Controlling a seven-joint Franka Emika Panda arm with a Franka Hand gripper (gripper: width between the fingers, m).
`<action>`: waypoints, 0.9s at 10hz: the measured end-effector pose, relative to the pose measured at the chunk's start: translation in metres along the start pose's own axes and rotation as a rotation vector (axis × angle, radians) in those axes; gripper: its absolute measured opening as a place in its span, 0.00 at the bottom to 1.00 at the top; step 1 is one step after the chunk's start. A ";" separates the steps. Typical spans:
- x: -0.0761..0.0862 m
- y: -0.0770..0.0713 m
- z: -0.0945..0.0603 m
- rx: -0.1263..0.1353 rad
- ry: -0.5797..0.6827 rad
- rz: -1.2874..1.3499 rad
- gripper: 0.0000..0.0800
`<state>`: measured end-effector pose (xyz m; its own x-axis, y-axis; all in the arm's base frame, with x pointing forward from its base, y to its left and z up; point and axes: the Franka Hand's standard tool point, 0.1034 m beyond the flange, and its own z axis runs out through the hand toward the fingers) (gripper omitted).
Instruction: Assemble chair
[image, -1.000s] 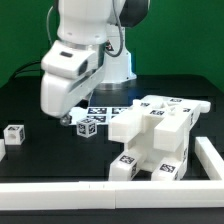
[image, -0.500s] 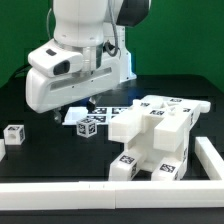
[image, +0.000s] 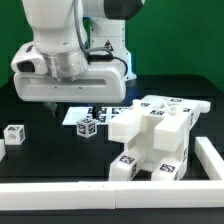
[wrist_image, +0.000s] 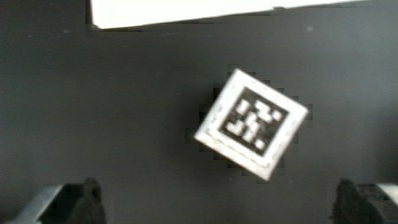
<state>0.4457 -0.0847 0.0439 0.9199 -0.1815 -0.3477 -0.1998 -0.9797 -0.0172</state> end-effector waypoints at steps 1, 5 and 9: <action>-0.002 -0.003 0.002 0.003 -0.003 0.070 0.81; 0.001 -0.012 0.005 0.105 -0.016 0.438 0.81; -0.009 -0.016 0.013 0.186 -0.090 0.467 0.81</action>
Offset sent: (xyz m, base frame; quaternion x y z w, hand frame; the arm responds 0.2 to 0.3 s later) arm 0.0000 0.0000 0.0000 0.0000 0.0000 0.1938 0.9810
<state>0.4363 -0.0658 0.0350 0.6871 -0.5800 -0.4375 -0.6468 -0.7627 -0.0046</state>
